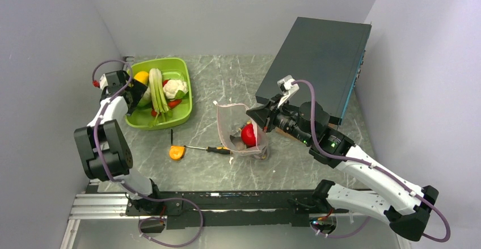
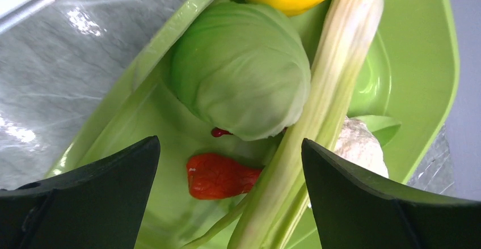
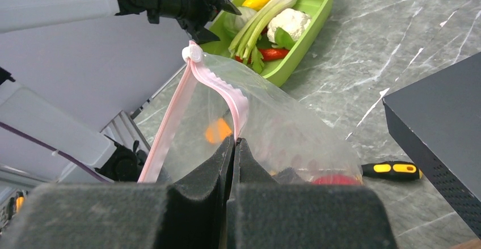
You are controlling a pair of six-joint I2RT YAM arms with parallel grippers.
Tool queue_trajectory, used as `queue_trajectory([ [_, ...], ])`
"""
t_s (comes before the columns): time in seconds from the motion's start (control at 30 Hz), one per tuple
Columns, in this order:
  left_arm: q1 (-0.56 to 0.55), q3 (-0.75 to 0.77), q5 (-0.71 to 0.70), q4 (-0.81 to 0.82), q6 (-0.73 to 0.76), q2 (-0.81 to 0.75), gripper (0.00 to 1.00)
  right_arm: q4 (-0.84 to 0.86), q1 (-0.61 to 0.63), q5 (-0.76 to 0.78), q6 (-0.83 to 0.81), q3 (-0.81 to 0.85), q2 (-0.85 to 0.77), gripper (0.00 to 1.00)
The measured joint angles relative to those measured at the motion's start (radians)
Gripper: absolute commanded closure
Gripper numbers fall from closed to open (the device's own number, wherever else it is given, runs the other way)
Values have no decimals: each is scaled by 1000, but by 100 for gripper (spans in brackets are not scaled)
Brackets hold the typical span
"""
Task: Place the food in the zip-top bag and seal the zipper
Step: Pick up the fake vegetable from the bin.
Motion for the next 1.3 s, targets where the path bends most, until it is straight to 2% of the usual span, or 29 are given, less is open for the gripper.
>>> queue_trajectory([
  [0.13,0,0,21,26,-68,59,0,-2,0,0,0,0,2,100],
  [0.33,0,0,23,77,-140,66,0,-5,0,0,-1,0,2,100],
  [0.73,6,5,-1,132,-196,134,0,-6,0,0,0,0,23,100],
  [0.77,5,11,-2,129,-198,141,3,-6,0,0,0,0,24,100],
  [0.93,6,18,-8,134,-197,151,56,-7,0,-1,1,0,28,100],
  [1.07,6,-18,-11,164,-172,132,83,-7,0,-2,5,0,29,100],
  [1.2,6,-93,-21,158,-107,39,100,-7,0,0,6,0,34,100],
  [1.3,6,-124,-28,135,-64,-53,100,-7,0,1,8,0,44,100],
])
